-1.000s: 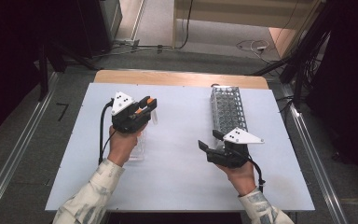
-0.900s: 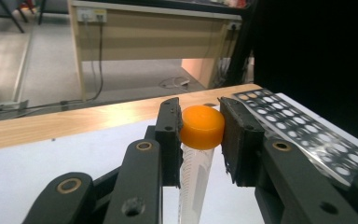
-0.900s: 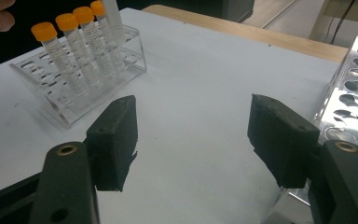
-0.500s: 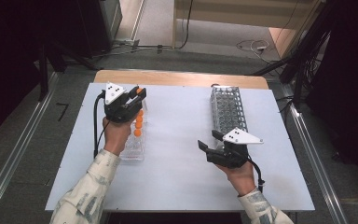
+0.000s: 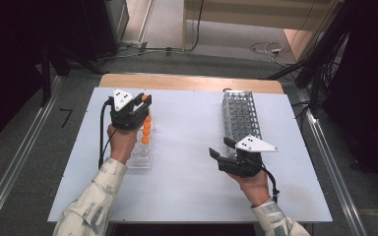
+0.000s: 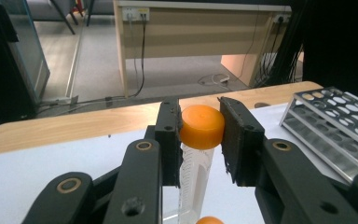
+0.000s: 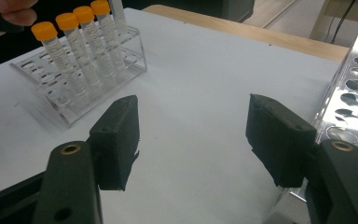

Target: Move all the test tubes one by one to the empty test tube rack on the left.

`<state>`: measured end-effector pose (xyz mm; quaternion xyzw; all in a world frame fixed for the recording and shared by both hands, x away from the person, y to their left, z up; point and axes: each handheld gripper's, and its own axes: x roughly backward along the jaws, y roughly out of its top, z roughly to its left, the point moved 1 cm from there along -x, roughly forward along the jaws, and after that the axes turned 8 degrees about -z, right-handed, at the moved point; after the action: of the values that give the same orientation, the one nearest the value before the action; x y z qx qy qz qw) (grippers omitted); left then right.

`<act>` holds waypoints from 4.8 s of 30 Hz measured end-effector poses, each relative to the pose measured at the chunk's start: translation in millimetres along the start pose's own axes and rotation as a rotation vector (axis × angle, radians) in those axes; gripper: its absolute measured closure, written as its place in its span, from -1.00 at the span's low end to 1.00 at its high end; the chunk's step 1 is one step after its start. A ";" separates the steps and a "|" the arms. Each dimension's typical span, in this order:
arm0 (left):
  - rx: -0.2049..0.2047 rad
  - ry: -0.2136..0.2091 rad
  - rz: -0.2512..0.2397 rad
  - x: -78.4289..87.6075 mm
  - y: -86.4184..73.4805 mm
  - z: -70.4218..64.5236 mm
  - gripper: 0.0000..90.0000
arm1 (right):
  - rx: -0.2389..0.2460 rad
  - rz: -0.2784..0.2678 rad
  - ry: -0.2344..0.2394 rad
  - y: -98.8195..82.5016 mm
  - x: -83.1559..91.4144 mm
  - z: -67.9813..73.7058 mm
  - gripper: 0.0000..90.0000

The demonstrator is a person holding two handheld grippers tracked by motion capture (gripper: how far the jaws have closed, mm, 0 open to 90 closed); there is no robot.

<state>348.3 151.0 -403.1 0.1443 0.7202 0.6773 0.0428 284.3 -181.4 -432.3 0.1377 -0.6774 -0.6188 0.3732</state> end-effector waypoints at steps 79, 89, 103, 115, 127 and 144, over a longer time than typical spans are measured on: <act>0.109 -0.089 0.013 88.2 -33.1 17.9 -0.36 | -0.057 -0.020 -0.205 -19.2 50.8 -62.4 -0.28; 0.092 -0.084 0.025 96.7 -40.5 17.1 -0.42 | -0.070 -0.019 -0.230 -23.6 60.4 -69.7 -0.28; 0.099 -0.095 0.033 111.5 -45.5 17.0 -0.46 | -0.079 -0.022 -0.259 -27.8 70.9 -76.6 -0.28; 0.099 -0.099 0.032 125.3 -49.5 18.3 -0.48 | -0.086 -0.022 -0.283 -32.7 80.2 -82.8 -0.29; 0.086 -0.054 0.041 131.5 -58.5 26.4 -0.49 | -0.093 -0.020 -0.315 -38.7 88.9 -89.5 -0.29; 0.073 -0.009 0.062 138.5 -67.2 34.9 -0.55 | -0.107 -0.013 -0.357 -47.1 101.6 -97.4 -0.34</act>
<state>214.9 218.7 -453.7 0.1711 0.7395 0.6507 0.0200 267.8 -328.1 -446.9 0.0102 -0.6978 -0.6712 0.2499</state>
